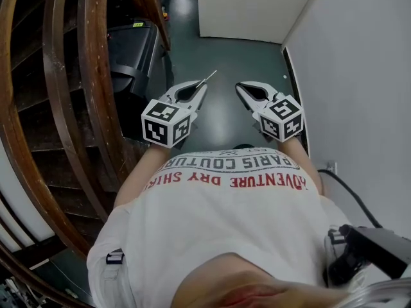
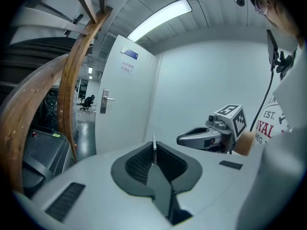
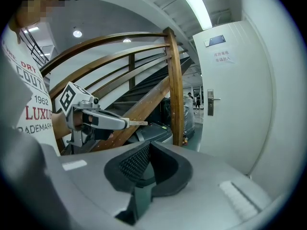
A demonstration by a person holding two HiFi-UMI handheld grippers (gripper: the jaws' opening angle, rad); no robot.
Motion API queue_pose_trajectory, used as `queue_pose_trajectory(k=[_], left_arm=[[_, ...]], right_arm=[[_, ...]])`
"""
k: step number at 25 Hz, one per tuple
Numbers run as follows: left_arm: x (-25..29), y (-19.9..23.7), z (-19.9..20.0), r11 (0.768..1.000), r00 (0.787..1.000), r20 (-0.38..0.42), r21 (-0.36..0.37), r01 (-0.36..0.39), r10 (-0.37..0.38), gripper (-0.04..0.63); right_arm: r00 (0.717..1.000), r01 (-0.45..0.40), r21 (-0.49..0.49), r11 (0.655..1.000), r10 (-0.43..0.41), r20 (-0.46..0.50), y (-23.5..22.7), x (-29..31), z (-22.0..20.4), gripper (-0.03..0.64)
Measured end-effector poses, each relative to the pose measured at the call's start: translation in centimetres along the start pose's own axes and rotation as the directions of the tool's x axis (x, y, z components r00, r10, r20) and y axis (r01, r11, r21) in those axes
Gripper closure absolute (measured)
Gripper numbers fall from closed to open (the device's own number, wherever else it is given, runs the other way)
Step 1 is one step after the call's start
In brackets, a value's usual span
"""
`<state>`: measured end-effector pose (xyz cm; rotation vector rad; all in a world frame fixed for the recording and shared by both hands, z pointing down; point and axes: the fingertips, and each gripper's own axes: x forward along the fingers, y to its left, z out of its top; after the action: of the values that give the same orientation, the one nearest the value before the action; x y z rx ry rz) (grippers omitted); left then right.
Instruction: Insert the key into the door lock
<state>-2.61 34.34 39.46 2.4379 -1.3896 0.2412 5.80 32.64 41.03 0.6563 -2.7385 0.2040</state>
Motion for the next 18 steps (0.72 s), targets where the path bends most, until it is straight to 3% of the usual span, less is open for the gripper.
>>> queue_pose_trajectory(k=[4,10,18], left_arm=[[2.5,1.8,0.8,1.000,1.000,-0.001,-0.027,0.001,-0.001,0.572],[10.3,5.0,1.5,0.999,0.998,-0.053,-0.047,0.022,-0.025,0.572],[27.2,15.7,6.2,0.997,0.996,-0.086,-0.081,-0.016,0.009,0.573]], right_arm=[[1.000,-0.004,0.005,1.000,0.004,-0.019,-2.3,1.1,0.2,0.615],[0.999,-0.007,0.076,0.997,0.010,-0.036,-10.3,4.5,-0.5,0.615],[0.999,-0.032,0.098,0.995,0.036,-0.038,-28.5,14.4,1.7,0.615]])
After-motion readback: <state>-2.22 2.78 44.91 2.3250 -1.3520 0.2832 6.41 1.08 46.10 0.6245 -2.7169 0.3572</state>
